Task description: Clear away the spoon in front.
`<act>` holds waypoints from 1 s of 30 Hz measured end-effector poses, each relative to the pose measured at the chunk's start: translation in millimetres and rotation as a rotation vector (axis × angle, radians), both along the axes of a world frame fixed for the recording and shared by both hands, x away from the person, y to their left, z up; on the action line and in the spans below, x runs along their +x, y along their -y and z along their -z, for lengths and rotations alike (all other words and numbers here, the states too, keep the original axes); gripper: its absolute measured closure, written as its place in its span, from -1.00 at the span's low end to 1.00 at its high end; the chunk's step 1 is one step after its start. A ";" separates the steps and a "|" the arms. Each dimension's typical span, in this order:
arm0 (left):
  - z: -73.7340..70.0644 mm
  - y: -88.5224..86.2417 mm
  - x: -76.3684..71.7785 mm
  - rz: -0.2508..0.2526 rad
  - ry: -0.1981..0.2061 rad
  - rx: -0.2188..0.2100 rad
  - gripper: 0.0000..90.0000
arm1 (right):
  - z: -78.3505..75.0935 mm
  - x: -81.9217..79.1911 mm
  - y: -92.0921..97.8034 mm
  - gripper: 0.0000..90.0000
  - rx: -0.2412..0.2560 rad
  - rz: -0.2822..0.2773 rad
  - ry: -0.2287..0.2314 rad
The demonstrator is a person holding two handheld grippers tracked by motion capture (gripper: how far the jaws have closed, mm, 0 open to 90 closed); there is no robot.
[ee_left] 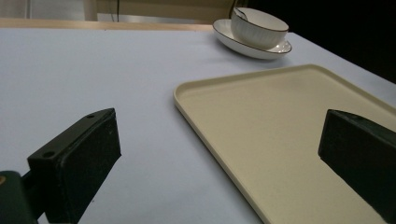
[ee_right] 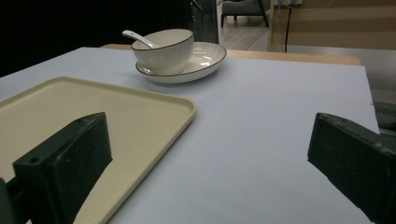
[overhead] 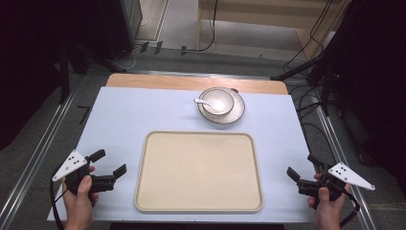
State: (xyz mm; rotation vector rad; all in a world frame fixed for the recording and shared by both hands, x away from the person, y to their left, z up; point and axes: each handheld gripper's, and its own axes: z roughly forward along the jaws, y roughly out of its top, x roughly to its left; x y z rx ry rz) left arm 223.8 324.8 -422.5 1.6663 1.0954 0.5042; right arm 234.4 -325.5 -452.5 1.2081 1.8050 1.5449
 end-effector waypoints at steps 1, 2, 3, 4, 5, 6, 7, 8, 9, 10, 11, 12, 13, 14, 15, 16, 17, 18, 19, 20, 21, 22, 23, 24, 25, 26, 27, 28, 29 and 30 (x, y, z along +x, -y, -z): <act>0.0 0.0 0.0 0.000 0.000 0.000 -1.00 | 0.8 0.1 -0.7 -1.00 -0.005 -0.003 -0.003; -5.2 5.3 6.0 0.004 0.002 0.006 -1.00 | 1.6 0.3 -1.6 -1.00 -0.009 -0.006 -0.006; -5.2 5.3 6.0 0.004 0.002 0.006 -1.00 | 2.2 0.4 -2.5 -1.00 -0.010 -0.011 -0.008; -9.2 14.6 12.1 0.026 0.002 0.034 -1.00 | 2.3 0.6 -3.5 -1.00 -0.008 -0.015 -0.008; -9.2 14.6 12.1 0.026 0.002 0.034 -1.00 | 2.3 0.6 -3.5 -1.00 -0.008 -0.015 -0.008; -11.2 20.1 15.2 0.037 0.004 0.048 -1.00 | 1.1 0.5 -5.0 -1.00 -0.014 -0.014 -0.005; -16.1 31.1 22.2 0.062 0.005 0.065 -1.00 | 0.7 0.7 -5.9 -1.00 -0.017 -0.016 -0.001; -16.1 31.1 22.2 0.062 0.005 0.065 -1.00 | 0.4 0.7 -6.8 -1.00 -0.022 -0.019 -0.001; -19.0 36.3 26.0 0.074 0.007 0.069 -1.00 | 0.5 0.8 -7.6 -1.00 -0.023 -0.022 -0.003; -21.9 41.5 30.3 0.083 0.004 0.067 -1.00 | 0.7 0.8 -8.5 -1.00 -0.020 -0.026 -0.008; -27.2 51.9 40.2 0.100 -0.005 0.066 -1.00 | 1.3 1.3 -8.9 -1.00 -0.024 -0.027 -0.009; -27.2 51.9 40.2 0.100 -0.005 0.066 -1.00 | 1.6 1.2 -9.3 -1.00 -0.027 -0.028 -0.012; -29.6 57.5 45.6 0.110 -0.010 0.064 -1.00 | 1.6 1.2 -9.3 -1.00 -0.027 -0.028 -0.012; -34.3 70.2 55.8 0.131 -0.007 0.066 -1.00 | 2.3 1.1 -9.2 -1.00 -0.035 -0.032 -0.010; -36.9 76.8 61.0 0.141 -0.009 0.068 -1.00 | 2.6 1.1 -9.0 -1.00 -0.037 -0.032 -0.010; -36.9 76.8 61.0 0.141 -0.009 0.068 -1.00 | 3.0 1.1 -8.7 -1.00 -0.035 -0.035 -0.008; -41.2 90.0 71.3 0.164 -0.006 0.076 -1.00 | 3.2 1.0 -8.5 -1.00 -0.035 -0.035 -0.011; -41.2 90.0 71.3 0.164 -0.006 0.076 -1.00 | 3.5 1.0 -8.3 -1.00 -0.034 -0.034 -0.012; -43.7 103.5 81.7 0.179 -0.006 0.092 -1.00 | 3.6 1.1 -8.0 -1.00 -0.032 -0.032 -0.013; -44.3 109.4 86.9 0.185 -0.010 0.099 -1.00 | 3.7 1.2 -7.6 -1.00 -0.033 -0.034 -0.014; -44.3 114.7 91.9 0.192 -0.014 0.104 -1.00 | 3.6 1.4 -7.6 -1.00 -0.031 -0.034 -0.013; -43.7 119.7 96.9 0.198 -0.020 0.107 -1.00 | 3.5 1.5 -7.7 -1.00 -0.031 -0.034 -0.012; -43.7 119.7 96.9 0.198 -0.020 0.107 -1.00 | 3.5 1.5 -7.7 -1.00 -0.031 -0.034 -0.012; -42.8 124.0 101.8 0.204 -0.026 0.113 -1.00 | 3.2 1.3 -8.3 -1.00 -0.026 -0.038 -0.009; -41.5 127.8 106.3 0.206 -0.032 0.112 -1.00 | 3.2 1.3 -8.3 -1.00 -0.026 -0.038 -0.009; -40.4 130.8 110.7 0.210 -0.039 0.110 -1.00 | 3.1 1.2 -9.1 -1.00 -0.031 -0.041 -0.005; -39.1 133.9 114.9 0.212 -0.043 0.109 -1.00 | 3.2 1.0 -9.6 -1.00 -0.034 -0.043 -0.006; -37.1 138.8 123.1 0.213 -0.054 0.110 -1.00 | 3.3 0.9 -10.2 -1.00 -0.031 -0.046 -0.007; -36.1 141.2 126.9 0.213 -0.058 0.102 -1.00 | 3.4 1.1 -10.7 -1.00 -0.030 -0.048 -0.006; -36.1 141.2 126.9 0.213 -0.058 0.102 -0.99 | 3.5 1.4 -11.1 -1.00 -0.031 -0.047 -0.005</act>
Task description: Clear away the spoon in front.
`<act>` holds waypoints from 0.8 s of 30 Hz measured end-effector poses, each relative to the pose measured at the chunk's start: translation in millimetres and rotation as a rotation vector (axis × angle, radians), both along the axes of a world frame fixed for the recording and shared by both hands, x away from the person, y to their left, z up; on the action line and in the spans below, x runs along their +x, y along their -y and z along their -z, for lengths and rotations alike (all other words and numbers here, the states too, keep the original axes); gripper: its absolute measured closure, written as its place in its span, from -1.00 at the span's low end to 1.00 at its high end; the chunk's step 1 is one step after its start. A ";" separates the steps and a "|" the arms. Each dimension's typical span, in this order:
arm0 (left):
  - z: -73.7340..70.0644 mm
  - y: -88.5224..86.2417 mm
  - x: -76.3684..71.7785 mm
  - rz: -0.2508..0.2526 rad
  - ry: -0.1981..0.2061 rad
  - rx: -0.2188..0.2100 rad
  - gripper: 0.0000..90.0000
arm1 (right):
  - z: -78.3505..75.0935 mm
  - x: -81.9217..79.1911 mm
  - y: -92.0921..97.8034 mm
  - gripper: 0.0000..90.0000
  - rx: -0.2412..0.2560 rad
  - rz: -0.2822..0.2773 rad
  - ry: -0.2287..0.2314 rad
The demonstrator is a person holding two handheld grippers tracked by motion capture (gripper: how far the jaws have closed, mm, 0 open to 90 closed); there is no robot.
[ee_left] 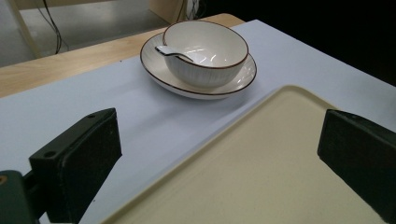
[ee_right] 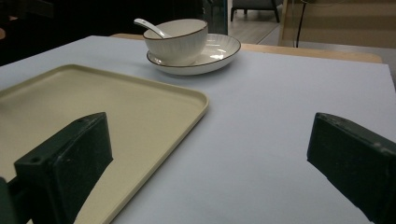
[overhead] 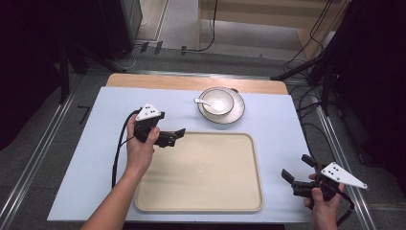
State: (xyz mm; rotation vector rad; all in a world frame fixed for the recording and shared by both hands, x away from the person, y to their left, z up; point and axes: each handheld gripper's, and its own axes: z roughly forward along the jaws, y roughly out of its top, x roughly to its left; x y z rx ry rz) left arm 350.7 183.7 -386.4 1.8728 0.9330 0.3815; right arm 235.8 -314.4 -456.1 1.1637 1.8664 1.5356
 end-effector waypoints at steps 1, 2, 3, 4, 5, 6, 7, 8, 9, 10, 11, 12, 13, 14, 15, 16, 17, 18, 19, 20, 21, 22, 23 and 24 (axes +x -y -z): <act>0.8 2.4 4.0 0.003 -0.008 -0.007 -0.99 | 0.0 0.0 0.0 -1.00 0.000 0.000 0.000; 1.3 8.3 11.5 0.010 -0.014 -0.009 -0.99 | -0.1 0.4 -0.7 -1.00 0.002 0.001 0.000; 1.3 8.3 11.5 0.010 -0.014 -0.009 -0.99 | -0.1 0.4 -0.7 -1.00 0.002 0.001 0.000; 1.2 11.1 15.0 0.015 -0.015 -0.015 -0.99 | -0.2 0.4 -0.8 -1.00 0.001 0.001 -0.001; 0.7 14.2 19.6 0.020 -0.016 -0.020 -0.99 | -0.2 0.4 -1.0 -1.00 0.003 0.000 -0.001; 0.5 16.4 22.3 0.019 -0.019 -0.025 -0.99 | 0.0 0.4 -1.3 -1.00 0.003 -0.001 -0.003; 0.1 19.2 25.9 0.017 -0.025 -0.028 -0.99 | 0.0 0.4 -1.3 -1.00 0.003 -0.001 -0.003; 0.0 21.4 29.8 0.016 -0.028 -0.030 -0.95 | 0.2 0.2 -1.5 -1.00 0.001 -0.003 -0.005; -0.1 23.8 33.3 0.005 -0.038 -0.035 -0.95 | 0.2 0.2 -1.5 -1.00 0.001 -0.003 -0.005; 0.2 25.6 37.1 -0.002 -0.044 -0.041 -0.93 | 0.3 0.1 -1.4 -1.00 0.000 -0.003 -0.003; 0.4 27.1 40.6 -0.013 -0.043 -0.045 -0.91 | 0.2 -0.1 -1.4 -1.00 0.002 -0.003 -0.003; 1.1 30.5 46.7 -0.057 -0.040 -0.026 -0.80 | 0.1 -0.2 -1.1 -1.00 0.004 -0.003 -0.002; 1.4 32.5 49.8 -0.074 -0.049 -0.026 -0.73 | 0.3 -0.1 -0.8 -1.00 0.007 -0.003 -0.001; 1.4 32.5 49.8 -0.074 -0.049 -0.026 -0.70 | 0.5 0.0 -0.3 -1.00 0.007 -0.003 -0.001; 1.8 35.5 55.8 -0.060 -0.063 -0.039 -0.71 | 0.8 0.1 0.2 -1.00 0.006 -0.003 0.001; 1.8 35.5 55.8 -0.060 -0.063 -0.039 -0.70 | 0.8 0.1 0.2 -1.00 0.006 -0.003 0.001; 1.7 38.0 59.0 -0.054 -0.070 -0.038 -0.70 | 0.8 -0.1 0.2 -0.99 0.010 0.000 -0.004; 1.5 39.5 60.6 -0.056 -0.073 -0.036 -0.69 | 1.1 0.1 0.4 -0.98 0.013 0.003 -0.005; 1.4 41.1 63.1 -0.059 -0.078 -0.033 -0.69 | 1.1 0.1 0.4 -0.98 0.013 0.003 -0.005; 1.2 42.5 65.7 -0.062 -0.085 -0.036 -0.69 | 1.2 0.4 0.5 -0.98 0.011 0.004 -0.003; 1.1 43.7 68.0 -0.071 -0.086 -0.036 -0.68 | 1.3 0.7 0.6 -0.97 0.009 0.004 -0.002; 0.7 44.2 71.0 -0.083 -0.086 -0.040 -0.63 | 1.4 1.0 0.3 -0.96 0.006 0.004 -0.002; 0.6 44.1 72.9 -0.094 -0.089 -0.049 -0.63 | 1.4 1.2 -0.5 -0.95 0.004 0.007 -0.003; 0.7 43.7 75.8 -0.105 -0.099 -0.060 -0.57 | 1.4 1.8 -2.0 -0.94 -0.001 0.009 0.000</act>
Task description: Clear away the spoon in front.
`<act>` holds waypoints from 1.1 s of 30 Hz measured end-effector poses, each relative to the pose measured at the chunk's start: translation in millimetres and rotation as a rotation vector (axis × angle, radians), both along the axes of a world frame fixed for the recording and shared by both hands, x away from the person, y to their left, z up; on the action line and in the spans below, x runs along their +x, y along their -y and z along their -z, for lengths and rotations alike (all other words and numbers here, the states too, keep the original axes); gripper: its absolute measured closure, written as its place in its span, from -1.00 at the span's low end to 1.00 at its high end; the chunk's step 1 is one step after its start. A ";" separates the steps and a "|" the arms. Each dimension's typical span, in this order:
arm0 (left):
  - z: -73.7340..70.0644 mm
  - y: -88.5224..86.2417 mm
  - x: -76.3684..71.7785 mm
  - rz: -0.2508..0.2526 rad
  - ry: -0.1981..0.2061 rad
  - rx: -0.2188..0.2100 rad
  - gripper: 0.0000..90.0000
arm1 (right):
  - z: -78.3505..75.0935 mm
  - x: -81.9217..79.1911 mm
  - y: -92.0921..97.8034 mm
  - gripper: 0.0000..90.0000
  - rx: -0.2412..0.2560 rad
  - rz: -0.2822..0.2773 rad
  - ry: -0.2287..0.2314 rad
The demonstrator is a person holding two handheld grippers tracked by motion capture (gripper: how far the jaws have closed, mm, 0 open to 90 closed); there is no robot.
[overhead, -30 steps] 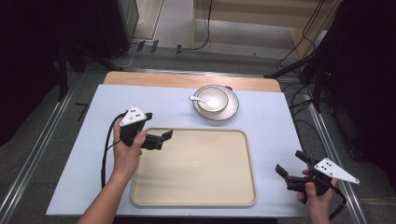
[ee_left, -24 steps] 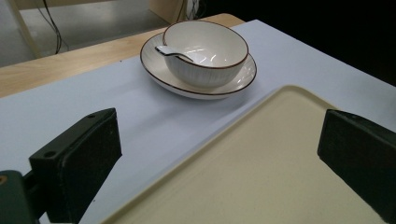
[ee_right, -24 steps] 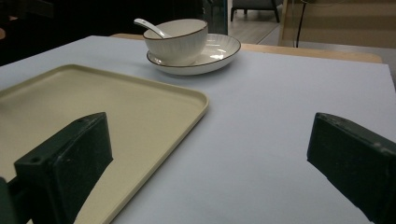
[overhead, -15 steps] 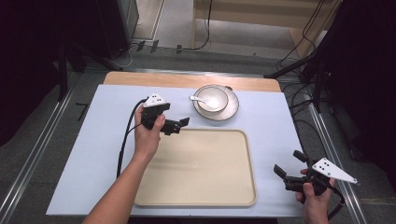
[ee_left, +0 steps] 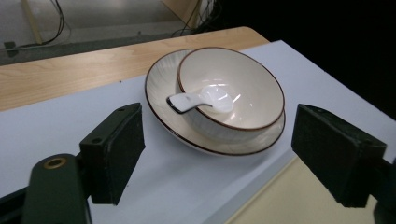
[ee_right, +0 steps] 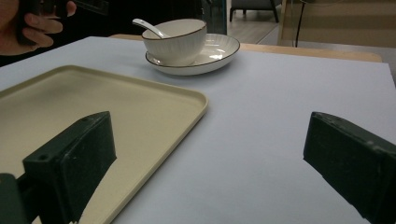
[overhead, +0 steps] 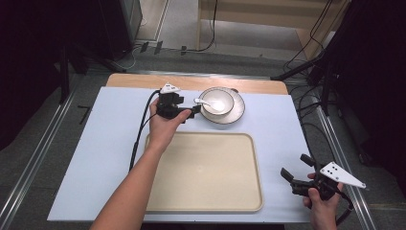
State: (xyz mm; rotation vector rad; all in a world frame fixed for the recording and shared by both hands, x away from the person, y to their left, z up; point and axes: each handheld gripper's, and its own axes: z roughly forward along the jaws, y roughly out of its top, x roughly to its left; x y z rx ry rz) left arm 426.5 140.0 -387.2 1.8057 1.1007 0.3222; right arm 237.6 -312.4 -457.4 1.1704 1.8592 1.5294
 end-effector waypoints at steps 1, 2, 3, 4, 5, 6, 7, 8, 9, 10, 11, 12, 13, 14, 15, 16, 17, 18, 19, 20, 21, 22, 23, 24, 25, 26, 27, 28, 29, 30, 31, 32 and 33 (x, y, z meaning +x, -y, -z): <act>0.3 0.0 2.6 -0.019 -0.007 -0.009 -0.57 | 0.0 0.0 0.0 -0.94 0.000 0.000 0.000; 0.8 0.3 6.7 -0.050 -0.013 -0.003 -0.44 | -0.1 0.0 -2.0 -0.93 -0.013 0.002 0.000; 1.3 0.2 8.7 -0.055 -0.020 -0.002 -0.39 | -0.1 0.2 -3.3 -0.92 -0.012 0.003 0.000; 1.3 0.2 8.7 -0.055 -0.020 -0.002 -0.36 | -0.1 0.2 -3.3 -0.92 -0.012 0.003 0.000; 1.6 0.5 10.6 -0.058 -0.027 -0.003 -0.36 | 0.0 0.1 -4.1 -0.91 -0.020 0.003 0.000; 1.9 1.1 12.2 -0.060 -0.032 -0.003 -0.33 | 0.1 0.1 -4.7 -0.90 -0.024 0.003 0.001; 1.9 1.9 13.9 -0.062 -0.035 -0.004 -0.27 | 0.4 0.2 -6.1 -0.88 -0.025 0.008 0.000; 1.8 2.5 14.8 -0.062 -0.036 -0.007 -0.25 | 0.6 0.3 -6.3 -0.88 -0.026 0.010 -0.001; 1.3 4.0 17.4 -0.062 -0.046 -0.011 -0.22 | 0.9 0.6 -6.6 -0.87 -0.026 0.010 -0.002; 1.3 4.0 17.4 -0.062 -0.046 -0.011 -0.20 | 0.9 0.6 -6.6 -0.87 -0.026 0.010 -0.002; 1.4 4.9 19.1 -0.061 -0.050 -0.012 -0.20 | 1.1 0.9 -6.9 -0.85 -0.028 0.013 -0.002; 1.4 6.0 20.8 -0.064 -0.055 -0.010 -0.16 | 1.5 1.3 -7.5 -0.84 -0.031 0.017 -0.003; 1.7 8.0 24.5 -0.065 -0.063 -0.010 -0.15 | 1.5 1.4 -7.7 -0.83 -0.034 0.017 -0.003; 1.7 8.0 24.5 -0.065 -0.063 -0.010 -0.15 | 1.5 1.3 -8.1 -0.82 -0.034 0.018 -0.005; 2.6 10.1 28.8 -0.069 -0.077 -0.014 -0.14 | 1.5 1.4 -8.5 -0.81 -0.034 0.018 -0.005; 2.6 10.1 28.8 -0.069 -0.077 -0.014 -0.12 | 1.5 1.4 -8.5 -0.81 -0.034 0.018 -0.005; 3.2 11.2 30.8 -0.073 -0.080 -0.021 -0.09 | 1.7 1.2 -9.0 -0.79 -0.034 0.019 -0.007; 3.8 12.1 32.9 -0.074 -0.085 -0.022 -0.07 | 1.9 1.2 -9.1 -0.79 -0.036 0.019 -0.007; 4.4 13.5 34.8 -0.078 -0.088 -0.017 -0.05 | 2.1 1.3 -9.2 -0.78 -0.035 0.019 -0.008; 6.1 15.9 38.5 -0.081 -0.094 -0.015 -0.03 | 2.2 1.2 -9.3 -0.78 -0.035 0.020 -0.010; 6.1 15.9 38.5 -0.081 -0.094 -0.015 -0.02 | 2.3 1.3 -9.1 -0.78 -0.036 0.019 -0.010; 7.8 17.9 41.4 -0.076 -0.105 -0.025 -0.01 | 2.3 1.3 -9.0 -0.78 -0.033 0.019 -0.011; 7.8 17.9 41.4 -0.076 -0.105 -0.025 -0.01 | 2.3 1.3 -9.0 -0.78 -0.033 0.019 -0.011; 10.2 20.2 44.0 -0.082 -0.127 -0.025 -0.01 | 2.4 1.5 -8.4 -0.77 -0.032 0.021 -0.011; 10.2 20.2 44.0 -0.082 -0.127 -0.025 -0.01 | 2.6 1.6 -7.9 -0.77 -0.032 0.022 -0.012; 11.5 21.0 44.9 -0.095 -0.136 -0.017 -0.01 | 2.6 1.6 -7.9 -0.77 -0.032 0.022 -0.012; 13.0 21.1 45.7 -0.100 -0.139 -0.017 -0.01 | 2.7 1.6 -7.5 -0.77 -0.029 0.022 -0.014; 14.6 21.3 46.6 -0.102 -0.144 -0.018 -0.02 | 2.8 1.7 -7.4 -0.76 -0.028 0.022 -0.014; 16.3 21.3 47.5 -0.101 -0.154 -0.015 -0.03 | 2.9 1.7 -7.2 -0.76 -0.029 0.022 -0.014; 17.9 21.3 48.2 -0.096 -0.165 -0.012 -0.03 | 3.0 1.7 -7.2 -0.76 -0.027 0.022 -0.016; 19.8 21.9 49.0 -0.096 -0.174 -0.012 -0.02 | 3.0 1.7 -7.0 -0.76 -0.027 0.022 -0.016; 21.4 22.0 49.8 -0.097 -0.182 -0.007 -0.01 | 3.1 1.6 -7.0 -0.76 -0.026 0.022 -0.017; 22.9 21.4 50.8 -0.097 -0.189 -0.009 0.03 | 3.1 1.6 -7.0 -0.75 -0.025 0.023 -0.016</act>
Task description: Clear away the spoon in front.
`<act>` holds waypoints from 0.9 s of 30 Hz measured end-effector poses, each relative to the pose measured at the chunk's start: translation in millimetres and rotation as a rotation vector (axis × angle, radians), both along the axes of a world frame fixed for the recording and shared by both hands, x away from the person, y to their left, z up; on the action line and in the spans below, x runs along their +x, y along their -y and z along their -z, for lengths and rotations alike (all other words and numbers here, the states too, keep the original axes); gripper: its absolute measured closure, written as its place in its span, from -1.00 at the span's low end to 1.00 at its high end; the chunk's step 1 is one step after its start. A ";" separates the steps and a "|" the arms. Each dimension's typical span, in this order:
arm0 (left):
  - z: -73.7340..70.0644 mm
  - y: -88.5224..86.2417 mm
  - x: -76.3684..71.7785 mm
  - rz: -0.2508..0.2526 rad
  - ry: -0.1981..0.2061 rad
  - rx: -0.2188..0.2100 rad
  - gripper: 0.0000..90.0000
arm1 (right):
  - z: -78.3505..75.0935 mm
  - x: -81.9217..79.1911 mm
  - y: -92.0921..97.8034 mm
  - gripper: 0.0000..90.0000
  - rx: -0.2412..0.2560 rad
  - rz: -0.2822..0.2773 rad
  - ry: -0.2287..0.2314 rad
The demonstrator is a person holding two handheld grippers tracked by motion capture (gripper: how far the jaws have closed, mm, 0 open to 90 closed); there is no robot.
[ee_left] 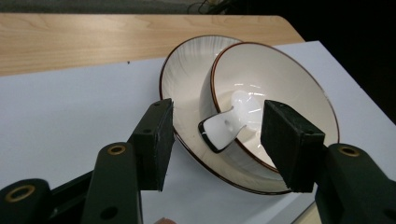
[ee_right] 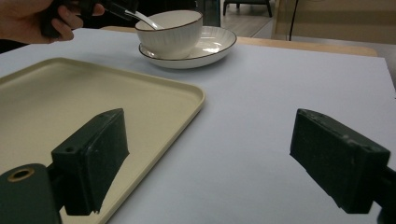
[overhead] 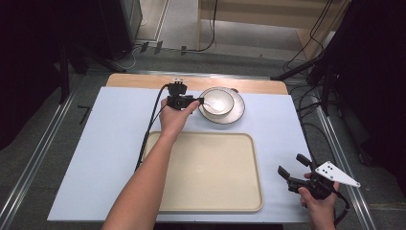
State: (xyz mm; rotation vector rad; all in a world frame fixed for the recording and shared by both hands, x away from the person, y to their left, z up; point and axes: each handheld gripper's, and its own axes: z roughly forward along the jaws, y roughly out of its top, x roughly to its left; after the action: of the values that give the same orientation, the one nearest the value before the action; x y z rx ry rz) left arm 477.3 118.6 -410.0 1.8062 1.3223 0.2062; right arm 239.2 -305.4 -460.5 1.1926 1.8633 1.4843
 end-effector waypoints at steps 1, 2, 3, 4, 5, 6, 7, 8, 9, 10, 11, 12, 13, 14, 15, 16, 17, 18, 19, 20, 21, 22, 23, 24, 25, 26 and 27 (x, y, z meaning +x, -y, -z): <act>1.2 -1.0 1.4 -0.003 -0.015 -0.018 0.09 | 0.0 0.0 0.0 -0.75 0.001 0.000 0.000; 1.2 -1.0 1.4 -0.003 -0.015 -0.018 0.12 | 0.0 0.0 0.0 -0.75 0.001 0.000 0.000; 1.8 -1.7 2.1 -0.002 -0.015 -0.029 0.12 | 0.0 0.0 -0.1 -0.75 0.000 -0.001 0.000; 2.0 -2.0 2.6 -0.003 -0.015 -0.039 0.16 | 0.0 0.0 -0.3 -0.75 0.000 -0.002 -0.001; 2.2 -2.2 3.0 -0.008 -0.015 -0.043 0.17 | 0.0 -0.1 -0.7 -0.75 -0.003 -0.003 -0.001; 2.3 -2.5 3.5 -0.013 -0.017 -0.049 0.17 | 0.0 -0.1 -0.7 -0.75 -0.003 -0.003 -0.001; 2.4 -3.1 4.1 -0.013 -0.019 -0.058 0.20 | 0.2 0.0 -1.1 -0.75 -0.004 -0.003 0.000; 2.7 -3.6 4.7 -0.015 -0.022 -0.069 0.23 | 0.3 0.0 -1.4 -0.75 -0.004 -0.006 0.001; 3.0 -3.9 5.2 -0.013 -0.030 -0.078 0.27 | 0.1 -0.2 -1.9 -0.75 -0.005 -0.006 -0.001; 3.6 -4.1 5.7 -0.009 -0.035 -0.082 0.27 | 0.1 -0.2 -1.9 -0.75 -0.005 -0.006 -0.001; 4.1 -4.0 6.1 -0.004 -0.039 -0.083 0.29 | 0.0 -0.3 -1.9 -0.75 -0.006 -0.005 0.000; 5.2 -3.4 6.3 0.003 -0.044 -0.088 0.35 | 0.2 -0.1 -1.8 -0.75 -0.004 -0.005 0.001; 5.2 -3.4 6.3 0.003 -0.044 -0.088 0.39 | 0.2 -0.1 -1.8 -0.75 -0.004 -0.005 0.001; 5.8 -2.9 6.2 0.012 -0.047 -0.087 0.39 | 0.4 0.0 -1.6 -0.75 -0.006 -0.004 0.000; 6.0 -2.6 6.0 0.014 -0.049 -0.085 0.43 | 0.6 0.0 -1.4 -0.75 -0.004 -0.003 -0.003; 6.6 -2.0 5.8 0.021 -0.050 -0.084 0.50 | 0.6 0.0 -1.2 -0.75 -0.005 -0.001 -0.002; 6.6 -2.0 5.8 0.021 -0.050 -0.084 0.54 | 0.6 0.0 -1.2 -0.75 -0.005 -0.001 -0.002; 6.7 -1.6 5.7 0.024 -0.049 -0.085 0.55 | 0.2 -0.1 -1.0 -0.75 -0.004 0.000 -0.001; 6.4 -0.7 5.1 0.033 -0.044 -0.090 0.57 | 0.1 -0.2 -0.9 -0.74 -0.005 -0.001 -0.001; 6.4 -0.7 5.1 0.033 -0.044 -0.090 0.60 | 0.1 -0.2 -0.9 -0.74 -0.005 -0.001 -0.001; 5.9 -0.9 4.9 0.038 -0.040 -0.090 0.64 | -0.1 -0.2 -0.7 -0.74 -0.003 0.002 -0.002; 5.5 -1.0 4.7 0.041 -0.041 -0.096 0.64 | -0.1 -0.2 -0.7 -0.74 -0.003 0.002 -0.002; 5.0 -1.0 4.0 0.056 -0.042 -0.110 0.68 | 0.0 -0.2 -0.6 -0.74 0.000 0.003 -0.002; 5.0 -1.0 4.0 0.056 -0.042 -0.110 0.70 | 0.0 -0.2 -0.6 -0.74 0.000 0.003 -0.002; 4.5 -1.0 3.4 0.068 -0.045 -0.130 0.72 | -0.1 -0.2 -0.6 -0.74 -0.003 0.004 -0.002; 4.5 -1.0 3.4 0.068 -0.045 -0.130 0.74 | -0.1 -0.1 -0.5 -0.74 -0.003 0.003 -0.002; 4.4 -1.2 3.2 0.078 -0.045 -0.141 0.77 | 0.0 0.0 -0.5 -0.74 -0.002 0.003 -0.002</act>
State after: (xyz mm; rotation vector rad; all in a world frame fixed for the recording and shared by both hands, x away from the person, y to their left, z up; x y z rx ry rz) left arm 480.5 119.7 -414.4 1.7486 1.2625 0.0290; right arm 239.2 -305.0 -460.5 1.1967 1.8629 1.4801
